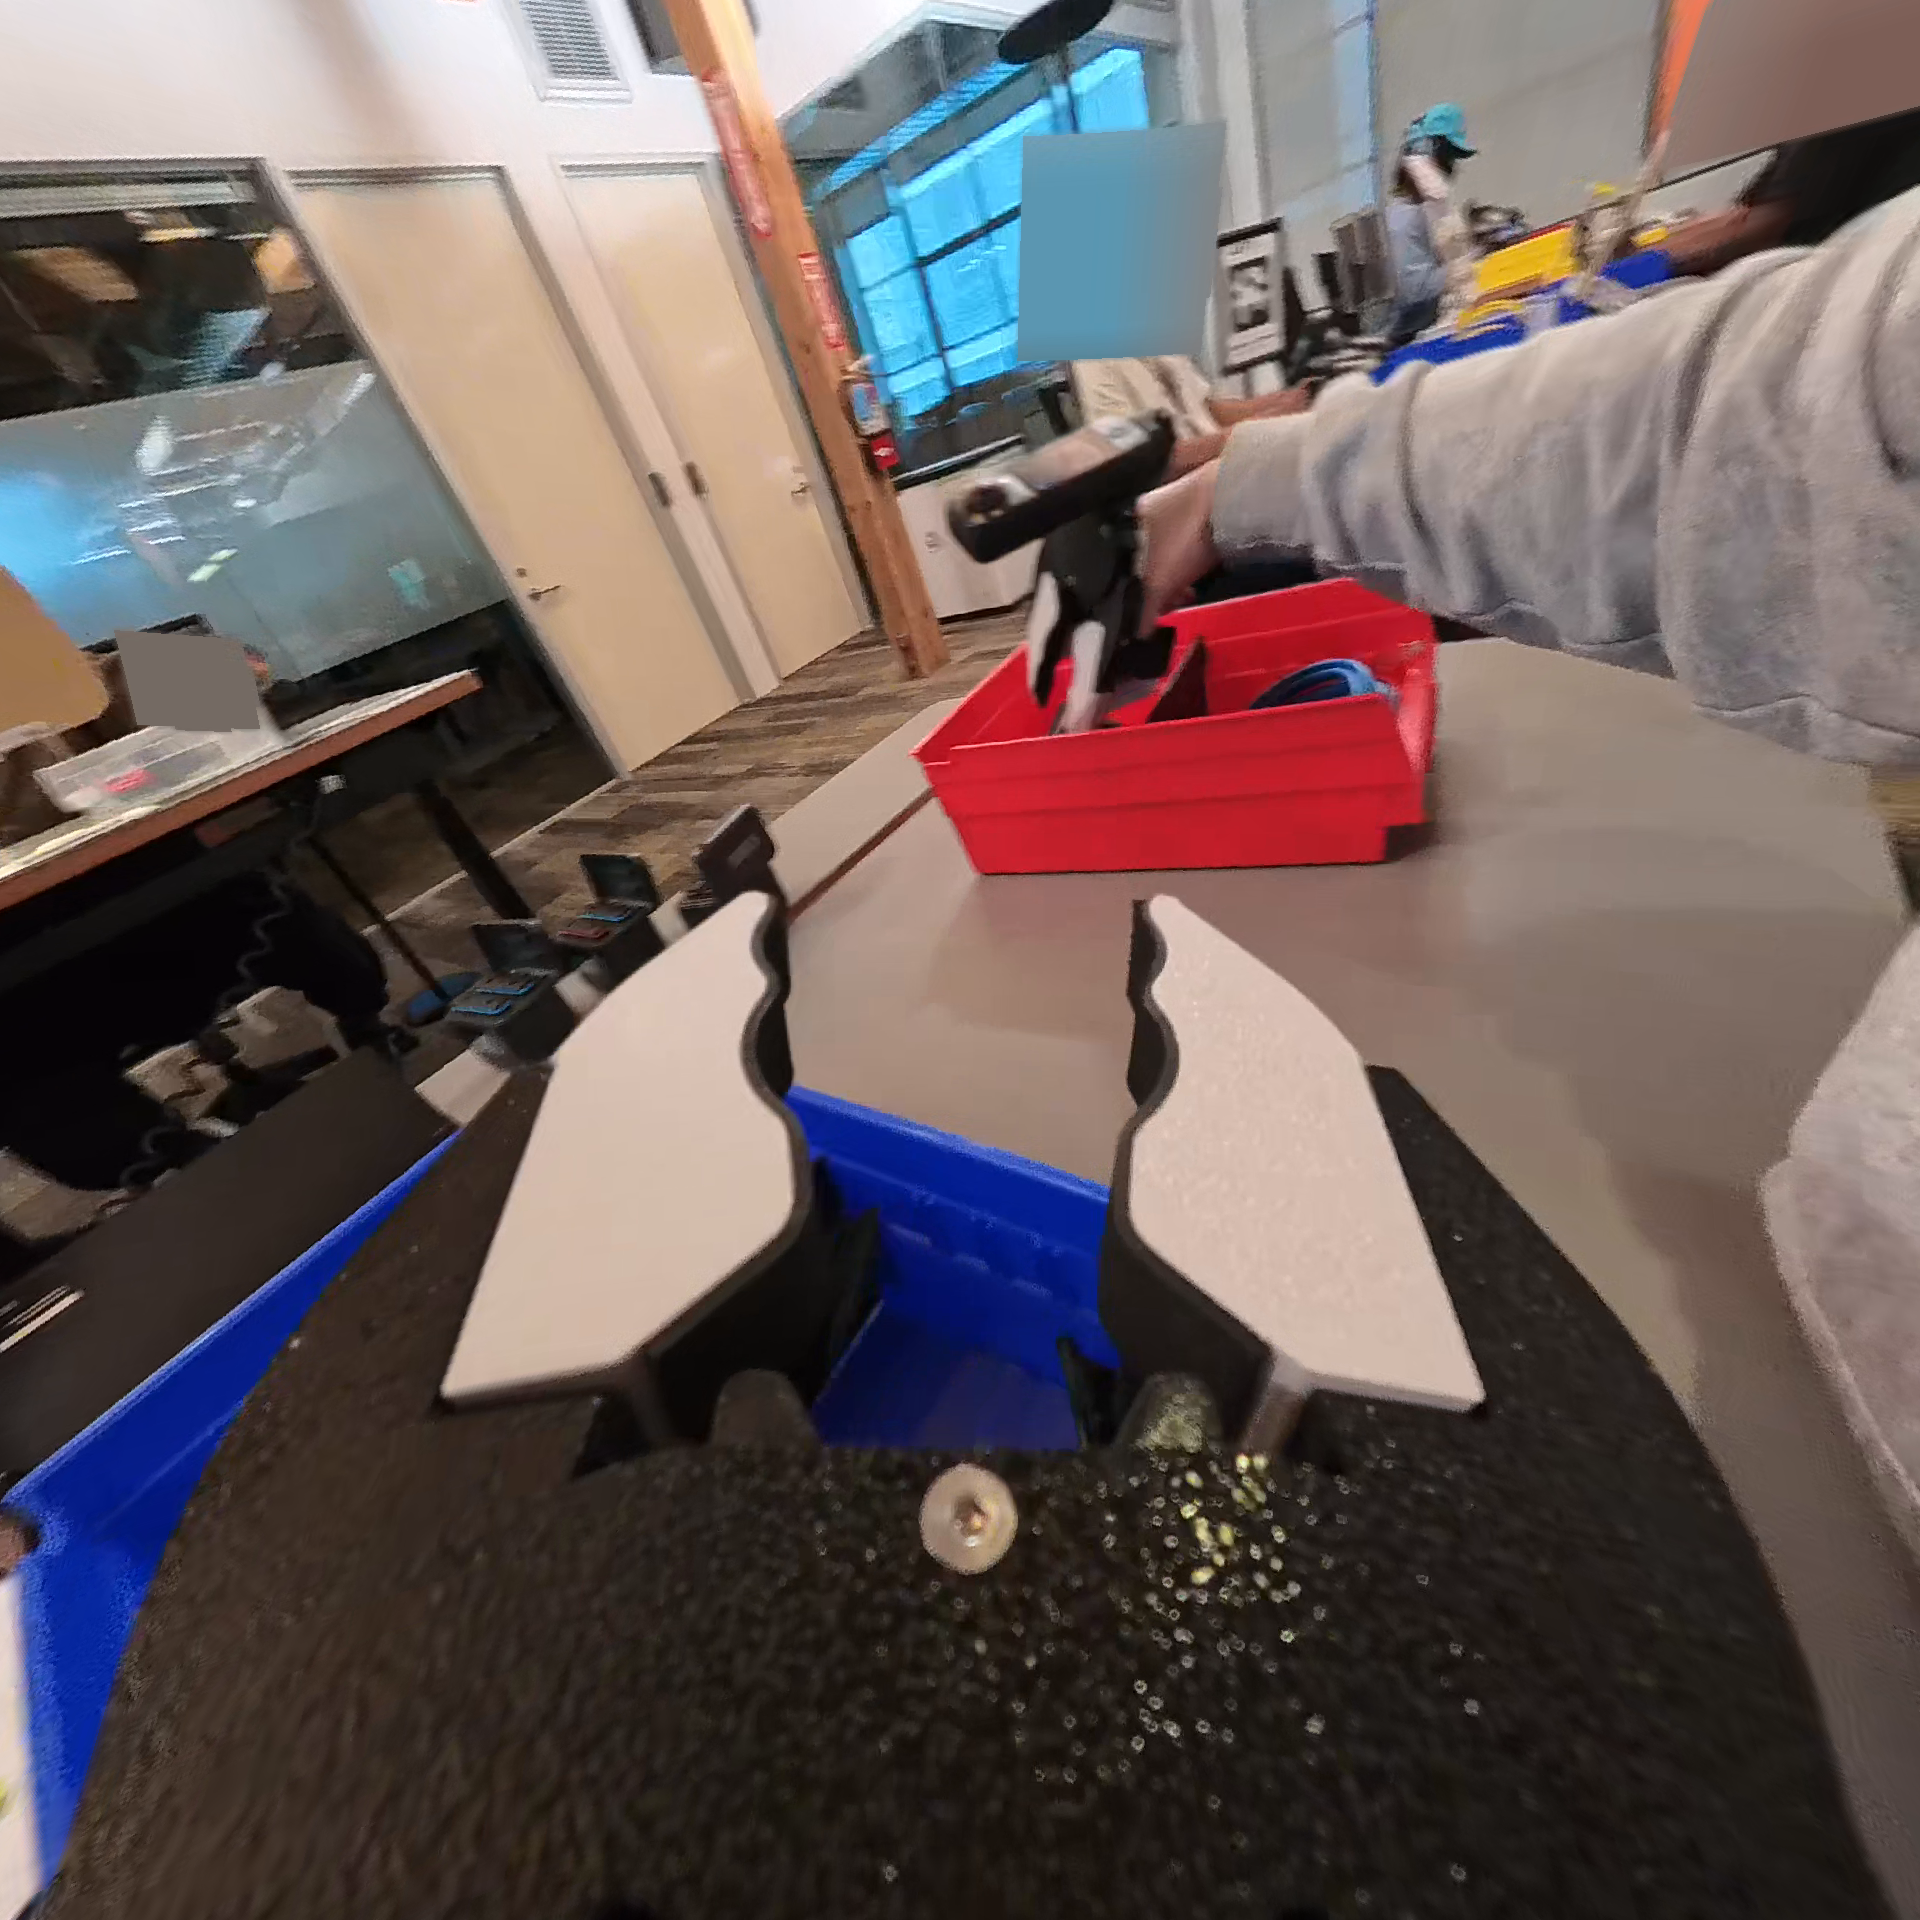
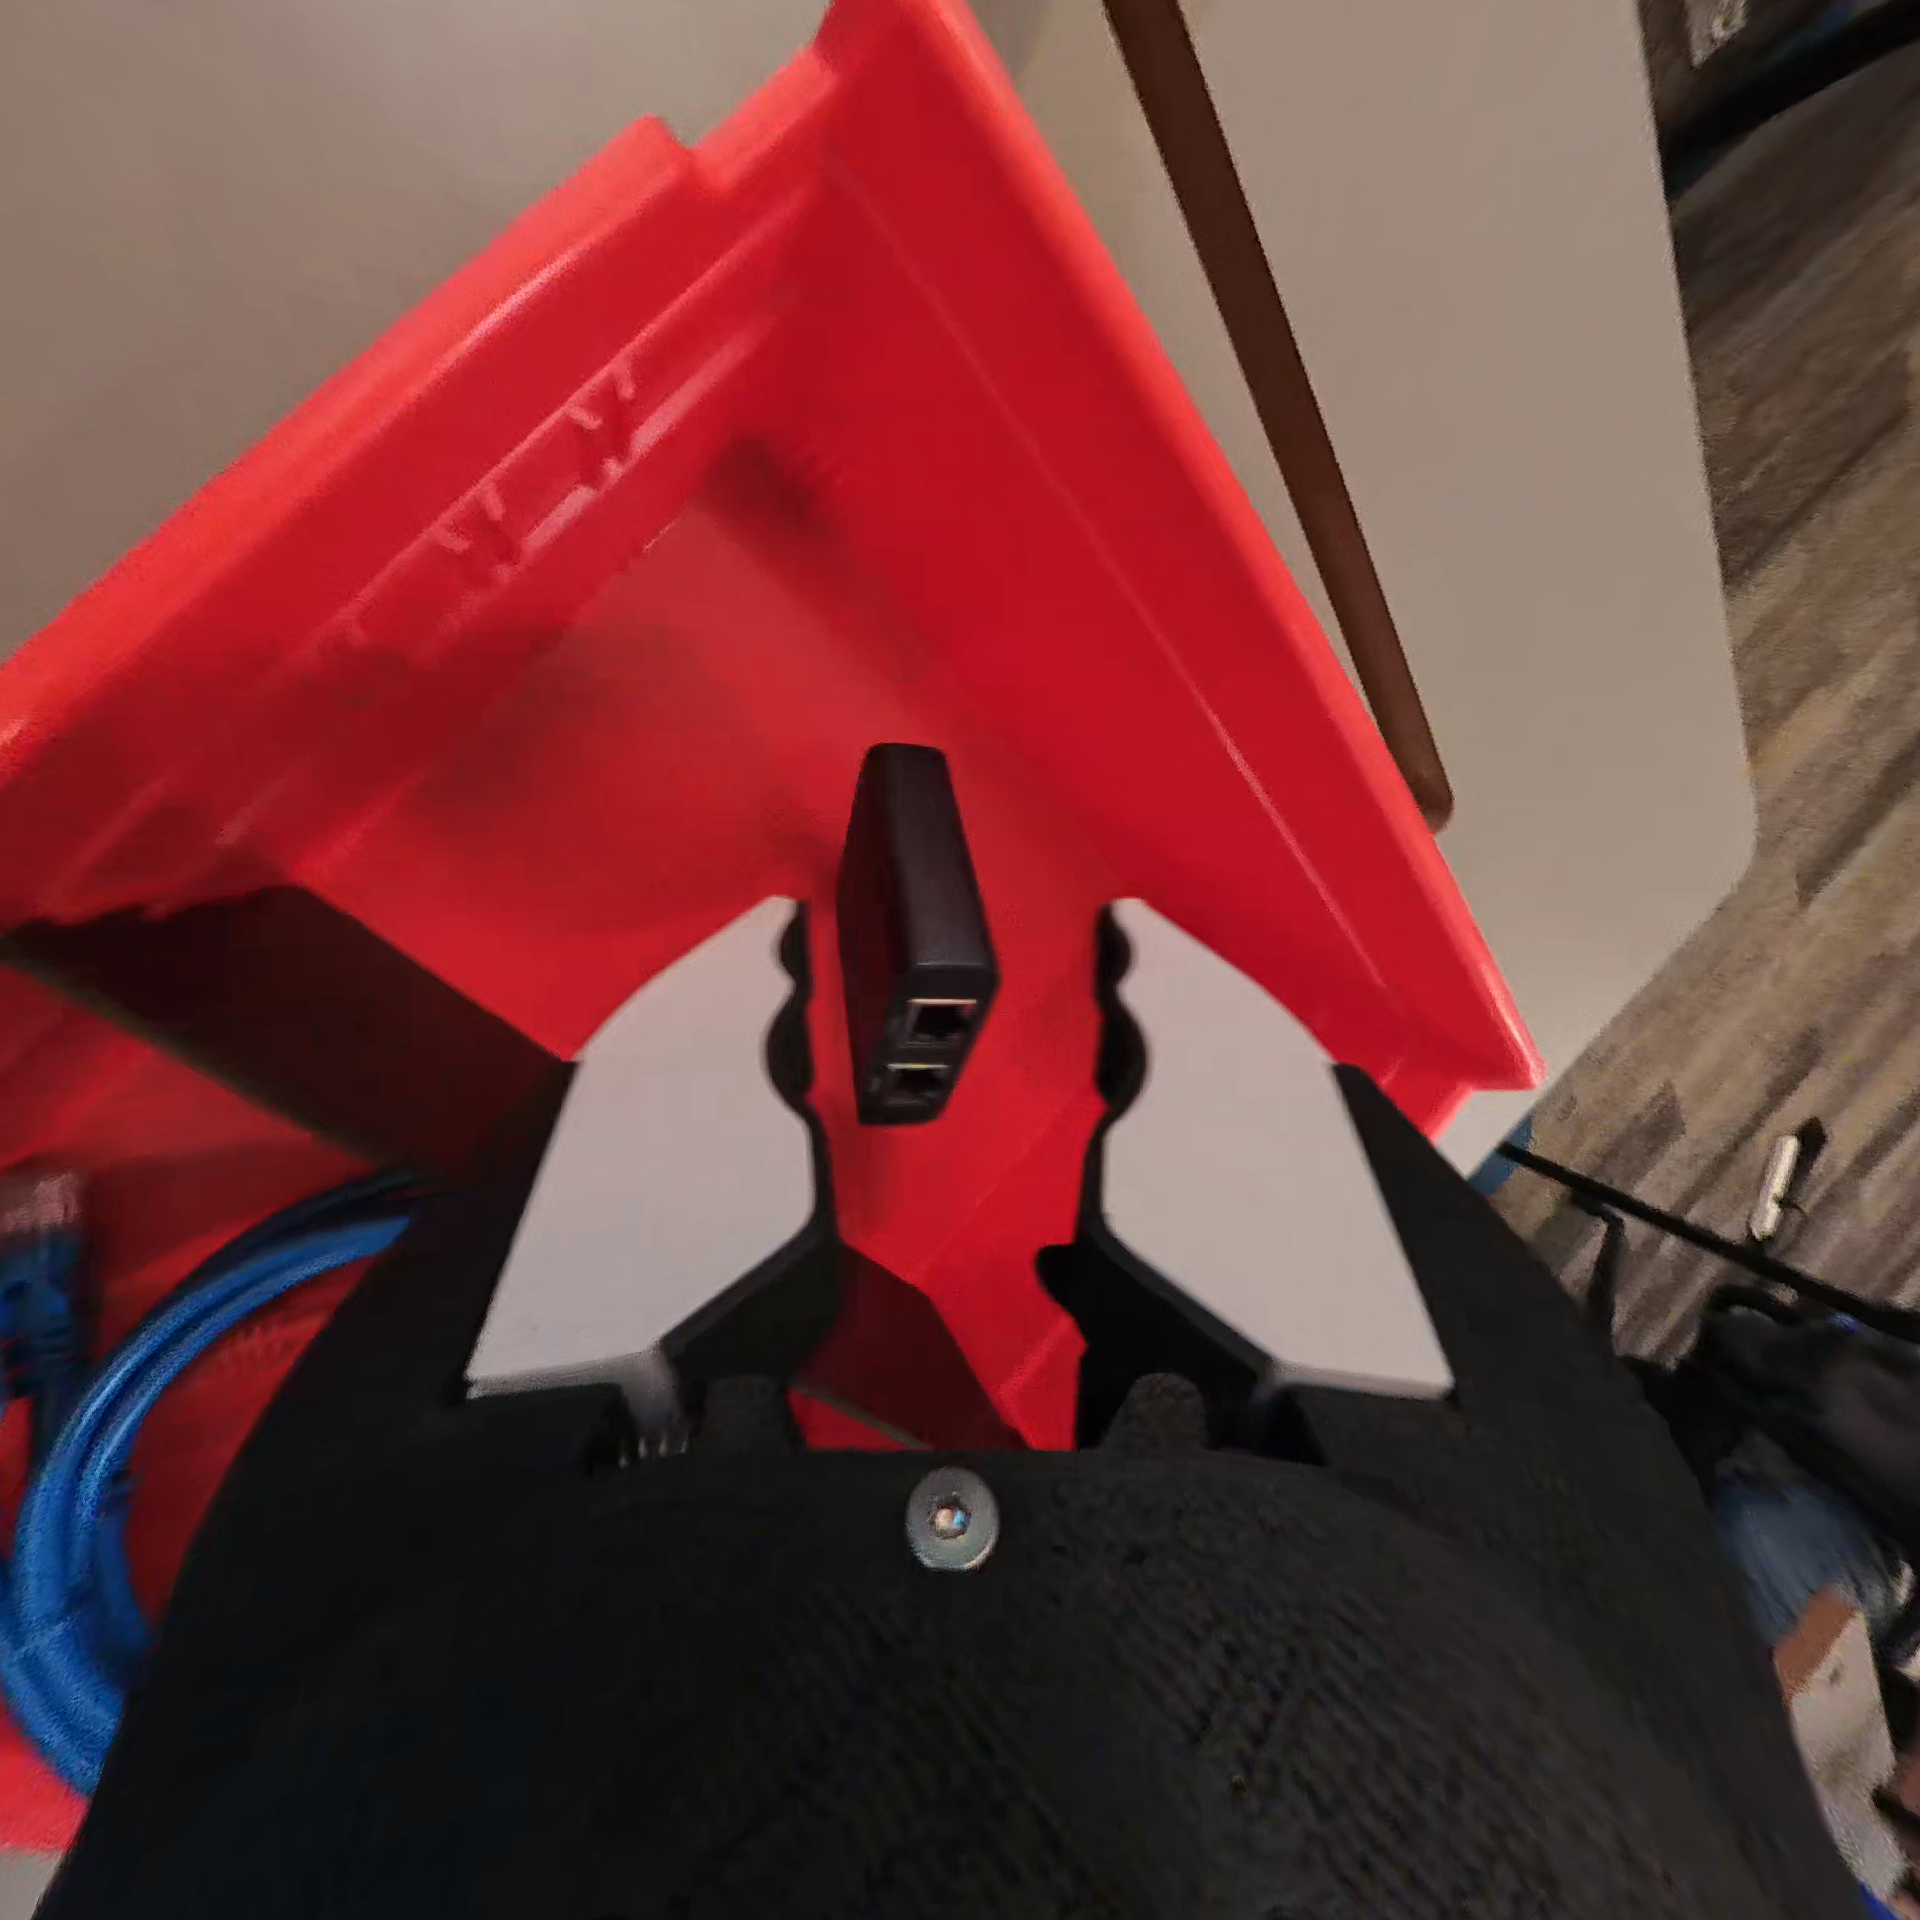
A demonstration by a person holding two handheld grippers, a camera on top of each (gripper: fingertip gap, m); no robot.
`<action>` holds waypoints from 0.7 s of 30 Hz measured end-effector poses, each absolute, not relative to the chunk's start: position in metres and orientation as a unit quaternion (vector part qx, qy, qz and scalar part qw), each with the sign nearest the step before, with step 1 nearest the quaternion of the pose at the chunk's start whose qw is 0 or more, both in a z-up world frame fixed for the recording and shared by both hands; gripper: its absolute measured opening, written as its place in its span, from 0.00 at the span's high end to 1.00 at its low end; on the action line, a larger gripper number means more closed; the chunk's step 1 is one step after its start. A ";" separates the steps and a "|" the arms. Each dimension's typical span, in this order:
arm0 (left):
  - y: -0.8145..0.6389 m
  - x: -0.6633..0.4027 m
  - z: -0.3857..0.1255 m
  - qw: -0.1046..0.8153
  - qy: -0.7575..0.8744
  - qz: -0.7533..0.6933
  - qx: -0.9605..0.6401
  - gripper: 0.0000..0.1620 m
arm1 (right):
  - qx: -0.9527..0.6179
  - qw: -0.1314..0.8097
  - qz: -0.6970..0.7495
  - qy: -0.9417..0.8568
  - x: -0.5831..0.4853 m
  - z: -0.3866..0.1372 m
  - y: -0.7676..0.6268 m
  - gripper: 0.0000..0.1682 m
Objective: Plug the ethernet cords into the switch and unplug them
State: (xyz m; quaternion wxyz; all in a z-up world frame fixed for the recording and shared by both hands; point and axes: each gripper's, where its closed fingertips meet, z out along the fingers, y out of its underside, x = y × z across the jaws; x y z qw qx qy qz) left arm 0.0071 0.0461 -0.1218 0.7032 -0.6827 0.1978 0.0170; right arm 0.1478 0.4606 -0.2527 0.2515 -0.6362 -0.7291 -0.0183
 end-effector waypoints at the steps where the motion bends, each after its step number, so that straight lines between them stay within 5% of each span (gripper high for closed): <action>1: 0.045 0.000 -0.120 0.708 0.182 0.034 -0.682 0.59 | -0.645 0.256 -0.029 -0.719 0.148 -0.251 0.464 0.62; 3: 0.041 -0.014 -0.115 0.715 0.157 0.063 -0.679 0.56 | -0.654 0.282 -0.038 -0.701 0.148 -0.239 0.465 0.53; 11: -0.005 -0.098 -0.101 0.701 0.034 0.211 -0.680 0.54 | -0.601 0.551 0.088 -0.572 0.137 -0.116 0.348 0.61; 21: -0.039 -0.173 -0.216 0.471 -0.110 0.151 -0.862 0.47 | -0.625 0.567 0.013 -0.536 0.162 -0.176 0.236 0.76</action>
